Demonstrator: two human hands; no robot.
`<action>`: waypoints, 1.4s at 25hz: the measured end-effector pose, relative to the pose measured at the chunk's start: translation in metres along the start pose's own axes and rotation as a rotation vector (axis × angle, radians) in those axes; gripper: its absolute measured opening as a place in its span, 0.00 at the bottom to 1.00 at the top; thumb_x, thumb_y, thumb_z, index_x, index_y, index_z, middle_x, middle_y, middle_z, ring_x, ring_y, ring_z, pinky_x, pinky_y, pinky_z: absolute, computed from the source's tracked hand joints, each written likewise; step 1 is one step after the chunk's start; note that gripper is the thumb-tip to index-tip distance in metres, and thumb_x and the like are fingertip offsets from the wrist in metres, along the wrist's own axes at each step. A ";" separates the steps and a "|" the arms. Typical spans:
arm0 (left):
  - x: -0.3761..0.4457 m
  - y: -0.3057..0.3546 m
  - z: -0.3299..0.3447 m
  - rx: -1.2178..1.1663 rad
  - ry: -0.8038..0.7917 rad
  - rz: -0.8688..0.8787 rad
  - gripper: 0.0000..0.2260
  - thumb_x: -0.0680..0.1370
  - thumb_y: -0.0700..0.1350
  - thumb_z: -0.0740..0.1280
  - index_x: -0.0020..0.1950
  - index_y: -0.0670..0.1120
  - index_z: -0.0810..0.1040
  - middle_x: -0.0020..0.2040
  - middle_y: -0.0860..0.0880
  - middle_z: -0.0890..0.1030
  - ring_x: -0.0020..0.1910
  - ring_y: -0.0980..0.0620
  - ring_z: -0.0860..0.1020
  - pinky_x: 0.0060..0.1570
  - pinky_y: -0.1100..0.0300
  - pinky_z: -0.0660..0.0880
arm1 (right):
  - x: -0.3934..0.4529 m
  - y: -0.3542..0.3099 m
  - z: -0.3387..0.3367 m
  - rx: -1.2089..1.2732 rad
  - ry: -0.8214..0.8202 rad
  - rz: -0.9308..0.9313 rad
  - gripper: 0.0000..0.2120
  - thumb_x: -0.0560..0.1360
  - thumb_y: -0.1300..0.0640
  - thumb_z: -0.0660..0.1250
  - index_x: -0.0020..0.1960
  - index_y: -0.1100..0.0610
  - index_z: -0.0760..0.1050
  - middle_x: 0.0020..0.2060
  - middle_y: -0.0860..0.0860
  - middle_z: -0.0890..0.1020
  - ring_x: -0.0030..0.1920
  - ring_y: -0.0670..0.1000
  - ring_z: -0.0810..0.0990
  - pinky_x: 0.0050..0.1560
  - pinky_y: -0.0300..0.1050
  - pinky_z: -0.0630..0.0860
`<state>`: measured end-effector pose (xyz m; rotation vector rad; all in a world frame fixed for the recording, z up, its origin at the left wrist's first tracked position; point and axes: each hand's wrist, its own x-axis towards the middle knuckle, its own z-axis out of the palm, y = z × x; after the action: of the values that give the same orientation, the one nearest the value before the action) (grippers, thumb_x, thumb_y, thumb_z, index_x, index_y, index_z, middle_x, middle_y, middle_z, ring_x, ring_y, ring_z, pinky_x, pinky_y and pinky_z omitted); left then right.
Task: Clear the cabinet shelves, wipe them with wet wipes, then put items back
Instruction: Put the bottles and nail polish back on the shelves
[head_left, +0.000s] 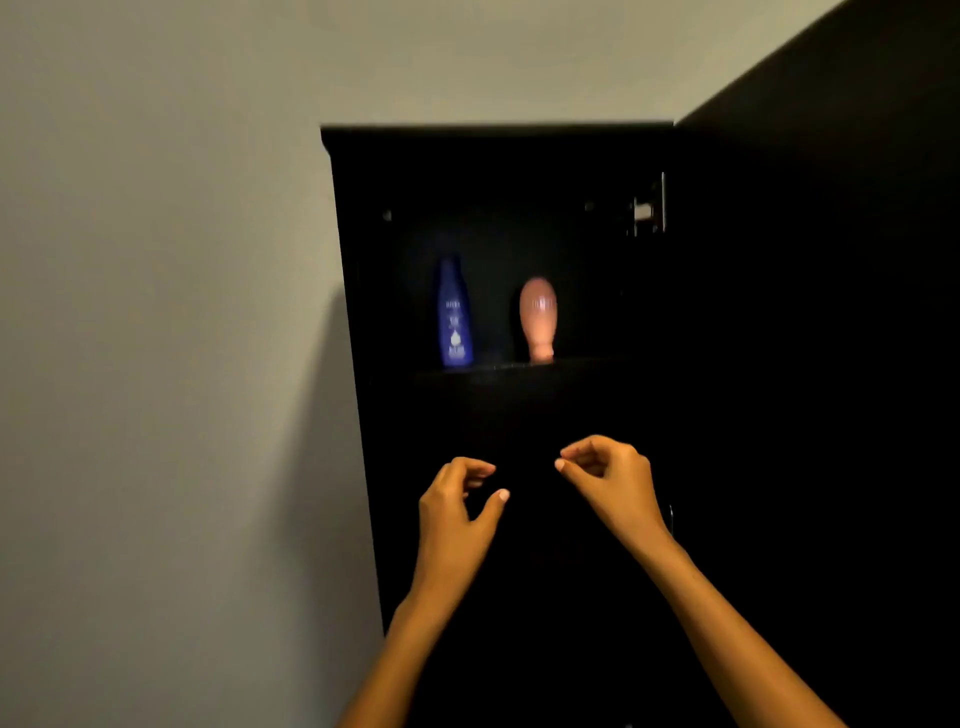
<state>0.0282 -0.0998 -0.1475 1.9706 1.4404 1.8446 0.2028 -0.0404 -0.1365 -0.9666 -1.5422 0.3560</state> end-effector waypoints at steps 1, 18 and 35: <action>-0.030 -0.012 0.011 -0.019 -0.055 -0.067 0.08 0.70 0.41 0.72 0.47 0.49 0.77 0.47 0.53 0.80 0.48 0.60 0.78 0.49 0.72 0.73 | -0.022 0.015 0.006 -0.015 -0.017 0.029 0.02 0.70 0.59 0.73 0.42 0.55 0.80 0.35 0.47 0.83 0.38 0.42 0.81 0.39 0.27 0.74; -0.310 -0.182 0.101 0.068 -0.502 -0.829 0.11 0.71 0.37 0.70 0.52 0.43 0.76 0.54 0.46 0.79 0.52 0.50 0.77 0.50 0.65 0.73 | -0.298 0.246 0.059 -0.306 -0.396 0.724 0.10 0.72 0.63 0.68 0.41 0.48 0.75 0.36 0.44 0.81 0.36 0.46 0.81 0.41 0.52 0.82; -0.309 -0.247 0.180 0.193 -0.659 -0.778 0.12 0.70 0.36 0.70 0.53 0.41 0.76 0.46 0.47 0.80 0.43 0.52 0.77 0.41 0.71 0.66 | -0.311 0.328 0.046 -0.329 -0.388 0.916 0.13 0.69 0.72 0.66 0.47 0.58 0.79 0.42 0.50 0.82 0.45 0.49 0.82 0.54 0.45 0.78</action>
<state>0.0890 -0.0724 -0.5770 1.4970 1.7893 0.6785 0.2608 -0.0584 -0.5868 -1.9403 -1.4298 0.9955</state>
